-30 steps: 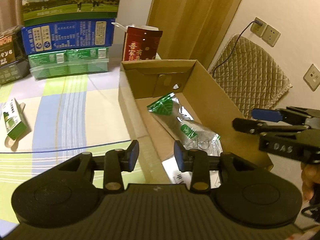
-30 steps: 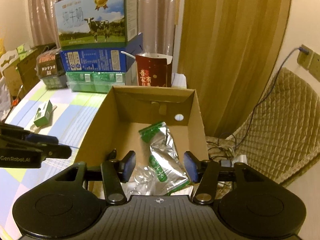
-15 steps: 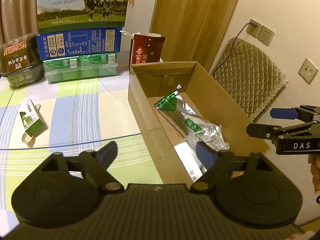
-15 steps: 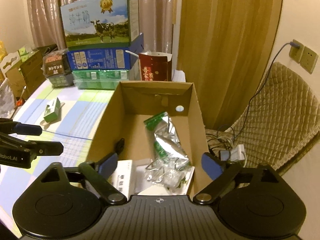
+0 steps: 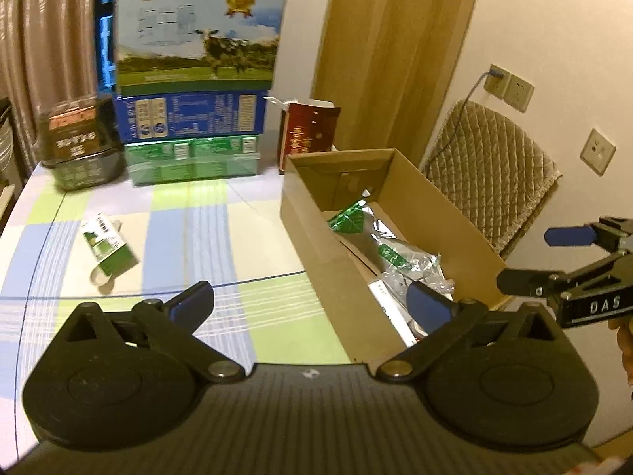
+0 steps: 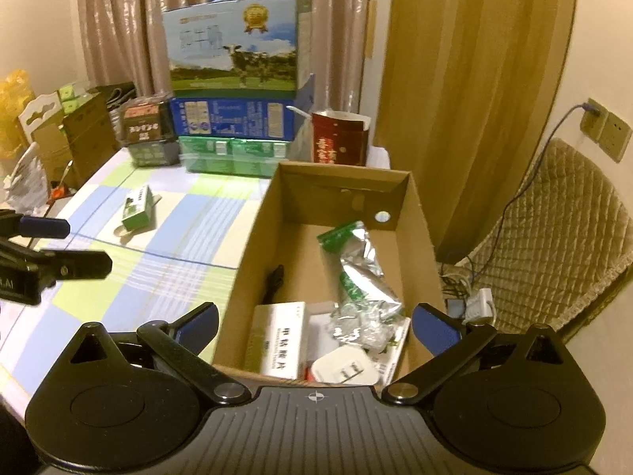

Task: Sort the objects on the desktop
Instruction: 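Withdraw both tools from the cardboard box back over the table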

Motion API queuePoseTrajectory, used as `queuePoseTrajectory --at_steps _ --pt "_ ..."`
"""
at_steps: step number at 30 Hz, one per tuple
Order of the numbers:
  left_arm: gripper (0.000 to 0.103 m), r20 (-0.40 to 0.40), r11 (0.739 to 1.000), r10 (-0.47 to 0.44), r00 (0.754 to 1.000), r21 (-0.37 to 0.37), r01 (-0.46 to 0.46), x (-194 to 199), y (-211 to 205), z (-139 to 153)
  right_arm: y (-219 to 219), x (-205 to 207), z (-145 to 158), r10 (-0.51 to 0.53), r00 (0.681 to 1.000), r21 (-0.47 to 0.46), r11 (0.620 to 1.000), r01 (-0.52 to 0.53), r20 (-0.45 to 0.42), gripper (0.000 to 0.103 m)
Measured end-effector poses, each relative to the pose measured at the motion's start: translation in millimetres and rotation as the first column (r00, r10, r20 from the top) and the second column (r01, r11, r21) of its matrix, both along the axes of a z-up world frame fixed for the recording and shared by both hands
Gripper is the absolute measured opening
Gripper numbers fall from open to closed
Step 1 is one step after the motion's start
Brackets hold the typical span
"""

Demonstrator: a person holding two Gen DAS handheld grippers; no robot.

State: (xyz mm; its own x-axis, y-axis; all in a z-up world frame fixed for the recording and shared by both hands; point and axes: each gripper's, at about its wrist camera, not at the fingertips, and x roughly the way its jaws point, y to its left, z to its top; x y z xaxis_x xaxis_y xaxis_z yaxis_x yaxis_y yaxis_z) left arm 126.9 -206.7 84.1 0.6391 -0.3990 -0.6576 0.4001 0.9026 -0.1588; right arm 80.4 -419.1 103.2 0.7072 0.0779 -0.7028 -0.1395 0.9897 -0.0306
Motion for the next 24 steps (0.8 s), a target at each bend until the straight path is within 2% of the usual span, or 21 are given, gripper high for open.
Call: queuePoseTrajectory --at_steps 16,24 --pt "0.102 0.067 0.995 0.09 0.994 0.032 -0.093 -22.4 62.6 -0.1 49.1 -1.2 -0.9 0.085 0.996 -0.008 0.996 -0.084 0.006 0.101" --pt "0.102 0.05 0.991 0.125 0.991 0.038 -0.127 -26.5 91.1 -8.3 68.5 2.8 -8.9 0.119 0.993 -0.007 0.993 -0.119 -0.008 0.101"
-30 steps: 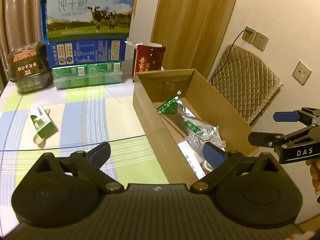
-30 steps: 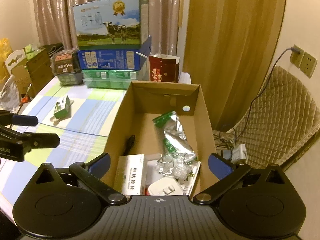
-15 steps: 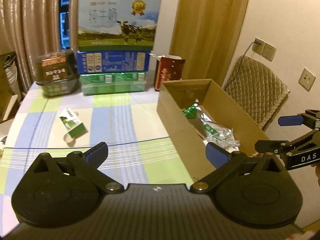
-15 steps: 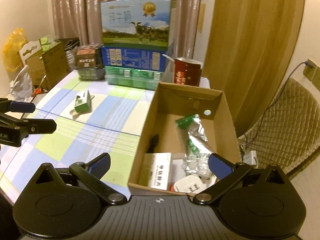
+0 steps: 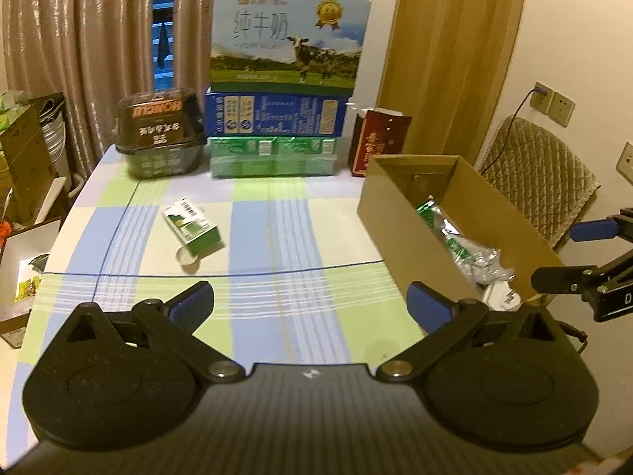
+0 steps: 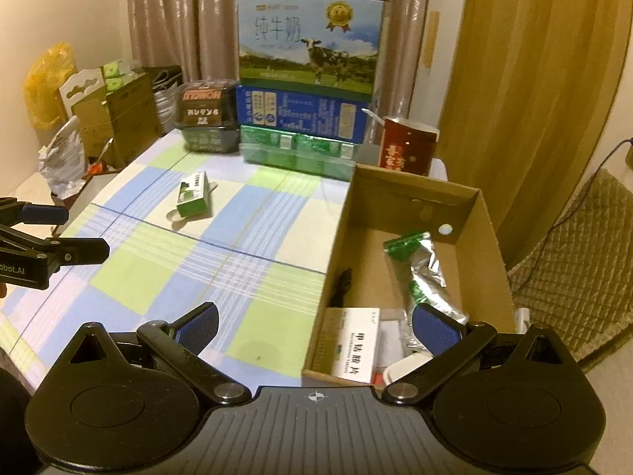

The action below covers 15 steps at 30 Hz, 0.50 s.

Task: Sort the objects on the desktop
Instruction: 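Withdraw both tools from the cardboard box back over the table, then reach the right tool toward the green spray box and the left tool toward the white spoon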

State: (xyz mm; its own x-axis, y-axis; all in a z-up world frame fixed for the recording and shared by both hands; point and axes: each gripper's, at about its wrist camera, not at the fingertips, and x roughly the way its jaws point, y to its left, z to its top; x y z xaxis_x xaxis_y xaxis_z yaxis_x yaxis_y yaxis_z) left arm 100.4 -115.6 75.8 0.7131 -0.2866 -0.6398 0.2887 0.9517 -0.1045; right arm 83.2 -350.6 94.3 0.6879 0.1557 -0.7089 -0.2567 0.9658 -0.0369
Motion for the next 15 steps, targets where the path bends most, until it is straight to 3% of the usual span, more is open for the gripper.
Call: queuePoseTrajectory --at_steps 8,15 --pt "0.102 0.005 0.999 0.04 0.999 0.022 -0.04 0.5 29.1 -9.4 19.0 9.8 -8.6 0.031 0.999 0.005 0.999 -0.031 -0.015 0.101" --pt "0.102 -0.048 0.995 0.092 0.995 0.038 -0.09 9.6 60.2 -23.4 39.2 25.1 -16.5 0.07 0.997 0.019 0.997 -0.069 -0.028 0.101"
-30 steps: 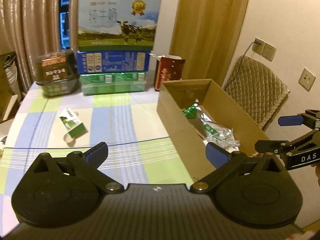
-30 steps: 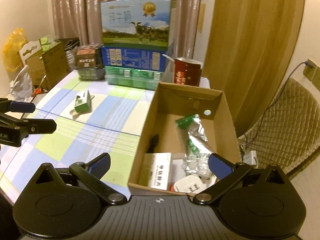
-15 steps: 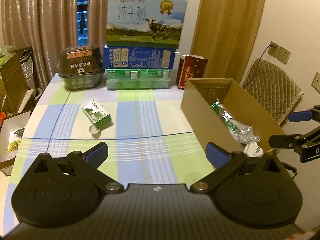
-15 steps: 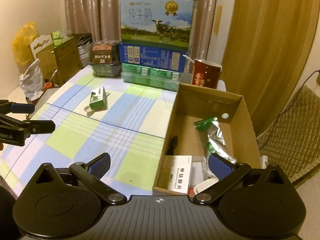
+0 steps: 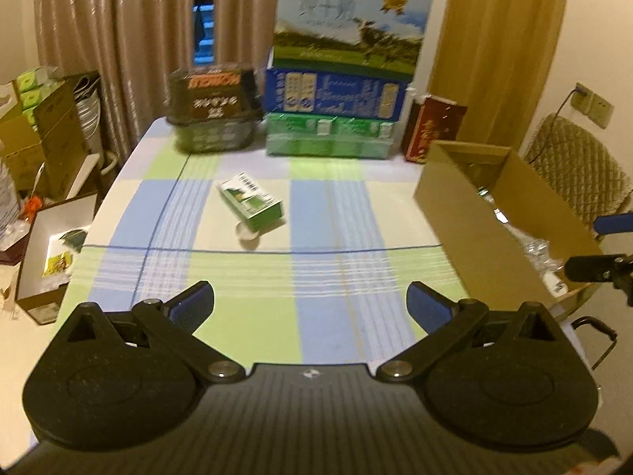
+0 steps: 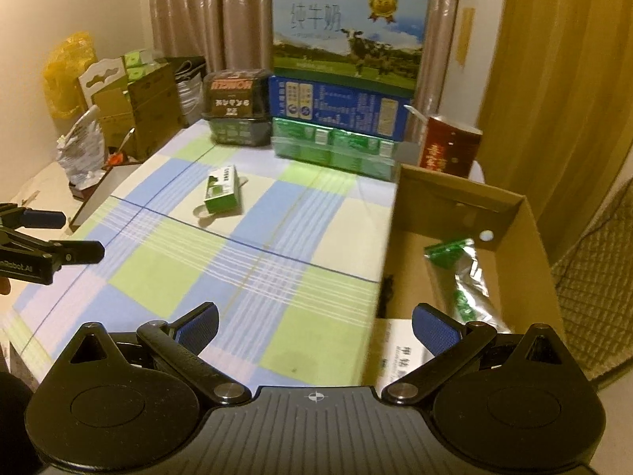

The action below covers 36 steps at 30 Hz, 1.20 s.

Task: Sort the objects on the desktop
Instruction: 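Reach the right tool toward the green spray box and the left tool toward the white spoon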

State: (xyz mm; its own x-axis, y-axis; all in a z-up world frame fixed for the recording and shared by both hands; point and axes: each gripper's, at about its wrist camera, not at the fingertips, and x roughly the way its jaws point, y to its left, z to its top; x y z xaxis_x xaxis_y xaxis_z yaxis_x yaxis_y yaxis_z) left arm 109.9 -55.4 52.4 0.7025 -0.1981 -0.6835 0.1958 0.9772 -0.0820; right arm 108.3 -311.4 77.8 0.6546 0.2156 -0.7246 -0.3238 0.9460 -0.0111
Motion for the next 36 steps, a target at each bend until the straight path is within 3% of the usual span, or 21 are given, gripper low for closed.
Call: queuePoseTrajectory --at_steps 12,25,29,36 --pt "0.102 -0.066 0.998 0.053 0.996 0.048 -0.05 46.4 46.7 -34.2 54.4 56.8 -26.8 0.069 0.998 -0.001 0.998 -0.069 -0.014 0.101" --pt "0.101 -0.084 0.991 0.067 0.994 0.119 -0.056 124.8 80.7 -84.9 126.0 149.7 -81.5 0.151 0.988 -0.021 0.988 -0.151 -0.011 0.101" --pt "0.101 -0.08 0.991 0.044 0.996 0.131 -0.033 147.1 83.2 -99.7 145.8 176.6 -97.0 0.19 0.982 -0.026 0.981 -0.19 -0.016 0.09" --pt "0.101 -0.081 0.991 -0.001 0.997 0.13 0.012 178.3 83.6 -123.6 170.6 216.2 -120.0 0.209 0.978 0.005 0.978 -0.209 -0.011 0.082"
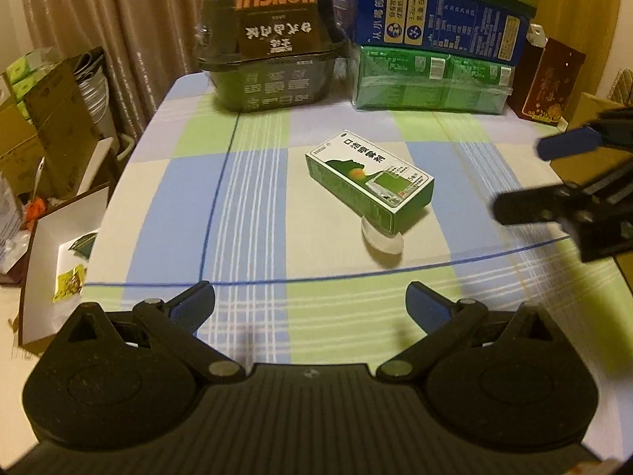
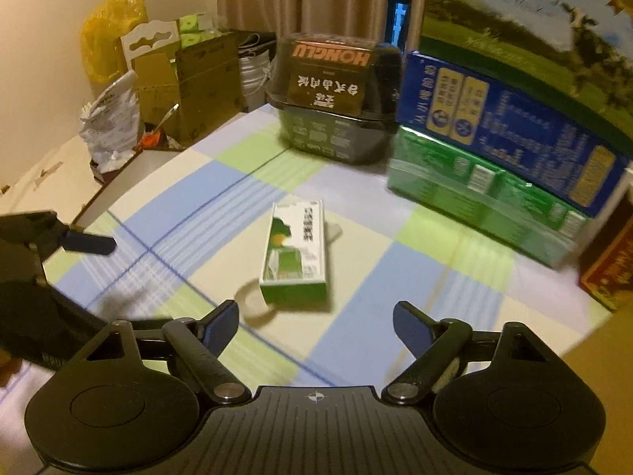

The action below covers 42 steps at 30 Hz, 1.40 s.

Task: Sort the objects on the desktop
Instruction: 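Reach the right tool toward the green spray box and the left tool toward the white spoon, then grasp the green spray box with the right tool while the left tool grasps the white spoon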

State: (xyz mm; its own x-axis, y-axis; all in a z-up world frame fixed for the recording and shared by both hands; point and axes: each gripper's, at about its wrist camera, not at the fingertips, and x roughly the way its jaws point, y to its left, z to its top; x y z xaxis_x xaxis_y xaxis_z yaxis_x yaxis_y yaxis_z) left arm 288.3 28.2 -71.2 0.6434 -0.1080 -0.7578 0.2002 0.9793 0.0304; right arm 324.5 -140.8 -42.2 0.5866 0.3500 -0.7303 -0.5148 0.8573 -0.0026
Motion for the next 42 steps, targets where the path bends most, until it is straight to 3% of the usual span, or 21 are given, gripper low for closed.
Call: queuePoseTrajectory --at_steps 9,13,17,20,25,36,42 --pt "0.101 -0.002 1.0 -0.026 1.0 0.002 0.026 20.4 4.4 -20.1 20.5 32.7 -29.0 0.012 1.0 0.025 1.0 -0.011 -0.015 0.08" --pt "0.101 -0.007 1.0 -0.027 1.0 -0.008 0.027 24.1 7.0 -28.4 33.0 39.4 -41.2 0.028 0.999 -0.005 1.0 -0.028 -0.015 0.079" --pt "0.101 -0.006 0.999 -0.029 1.0 -0.013 0.029 26.4 9.3 -33.5 39.6 47.2 -50.7 0.036 0.999 -0.022 0.999 -0.036 -0.019 0.071" --pt "0.101 0.0 0.999 -0.028 1.0 -0.023 0.028 27.6 10.9 -34.6 41.1 50.2 -56.5 0.033 0.999 -0.039 0.999 -0.034 -0.02 0.053" --pt "0.101 0.011 0.999 -0.041 0.999 -0.033 0.041 29.2 8.5 -35.0 26.1 40.3 -51.7 0.006 1.0 -0.064 0.998 -0.005 0.026 0.052" --pt "0.084 0.034 0.983 -0.151 0.988 -0.103 0.153 44.9 -32.7 -34.0 -53.4 19.2 -44.7 -0.233 0.971 -0.031 0.972 0.235 0.056 0.052" --pt "0.066 0.041 0.97 -0.237 0.971 -0.055 0.239 60.6 -49.3 -42.5 -65.3 5.4 -53.1 -0.252 0.967 -0.011 0.968 0.252 0.031 0.052"
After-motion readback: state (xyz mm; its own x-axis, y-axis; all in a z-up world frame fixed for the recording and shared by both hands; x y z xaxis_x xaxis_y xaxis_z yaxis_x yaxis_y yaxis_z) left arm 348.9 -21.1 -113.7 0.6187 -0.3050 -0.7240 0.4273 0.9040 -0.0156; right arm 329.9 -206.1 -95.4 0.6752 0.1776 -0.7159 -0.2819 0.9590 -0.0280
